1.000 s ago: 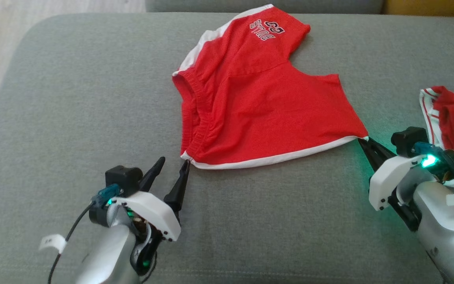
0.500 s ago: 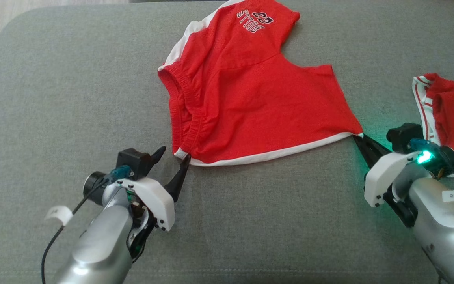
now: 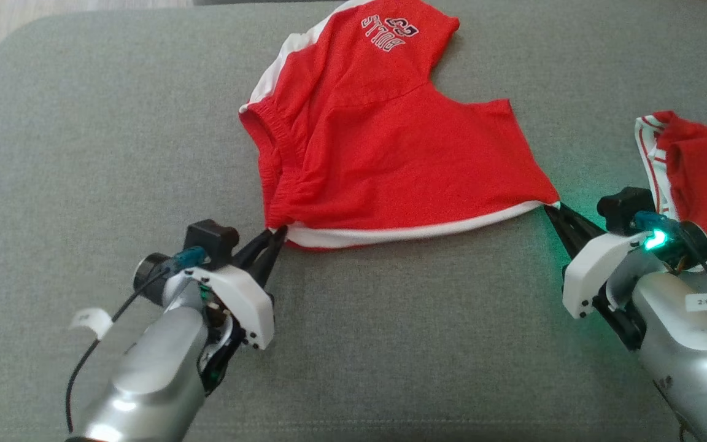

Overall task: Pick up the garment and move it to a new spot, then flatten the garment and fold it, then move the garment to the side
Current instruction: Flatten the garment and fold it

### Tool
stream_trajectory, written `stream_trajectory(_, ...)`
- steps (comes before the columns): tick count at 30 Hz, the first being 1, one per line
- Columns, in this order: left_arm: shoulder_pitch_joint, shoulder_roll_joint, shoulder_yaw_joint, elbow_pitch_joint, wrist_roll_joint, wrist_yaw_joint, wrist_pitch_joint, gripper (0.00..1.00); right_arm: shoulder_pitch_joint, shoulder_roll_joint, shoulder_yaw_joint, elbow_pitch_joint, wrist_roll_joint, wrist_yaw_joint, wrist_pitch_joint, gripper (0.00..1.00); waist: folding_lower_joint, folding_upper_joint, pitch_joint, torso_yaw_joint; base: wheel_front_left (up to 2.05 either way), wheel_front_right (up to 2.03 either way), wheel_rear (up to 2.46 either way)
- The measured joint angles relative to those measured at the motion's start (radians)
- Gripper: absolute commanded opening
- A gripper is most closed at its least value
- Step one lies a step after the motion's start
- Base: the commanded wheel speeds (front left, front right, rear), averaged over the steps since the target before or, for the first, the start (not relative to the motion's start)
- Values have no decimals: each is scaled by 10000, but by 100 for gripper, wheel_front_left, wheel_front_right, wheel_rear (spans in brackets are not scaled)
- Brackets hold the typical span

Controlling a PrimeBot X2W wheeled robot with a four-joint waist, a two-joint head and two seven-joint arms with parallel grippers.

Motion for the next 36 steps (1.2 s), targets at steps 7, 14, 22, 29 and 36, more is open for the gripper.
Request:
stream_trajectory(7, 0, 466, 121, -763, -523, 0, -132, 0, -459, -59, -104, -242, -77, 0, -719, 0, 0, 0, -575, -56, 0, 0, 0)
stream_trajectory(14, 81, 1083, 84, -1737, -552, 82, 407, 0, -542, -240, 270, -794, -132, 0, -445, 0, -1, 0, -1240, -250, 0, 0, 0)
stream_trajectory(22, 1363, 1559, -485, -2665, -552, 188, 1256, 0, 133, -1193, 1402, -1639, 71, 0, 491, 0, -1, 0, -1629, -492, 0, 0, 0)
stream_trajectory(29, 2516, 2278, -1043, -3824, -988, 157, 2454, 0, 707, -2493, 2754, -3156, 1089, 0, 1735, 0, -1, 0, -2079, -646, 0, 0, 0)
stream_trajectory(36, 3314, 2949, -1327, -5440, -1845, 84, 3498, 0, 729, -3797, 3315, -4778, 2157, 0, 2731, 0, -1, 0, -2389, -734, 0, 0, 0)
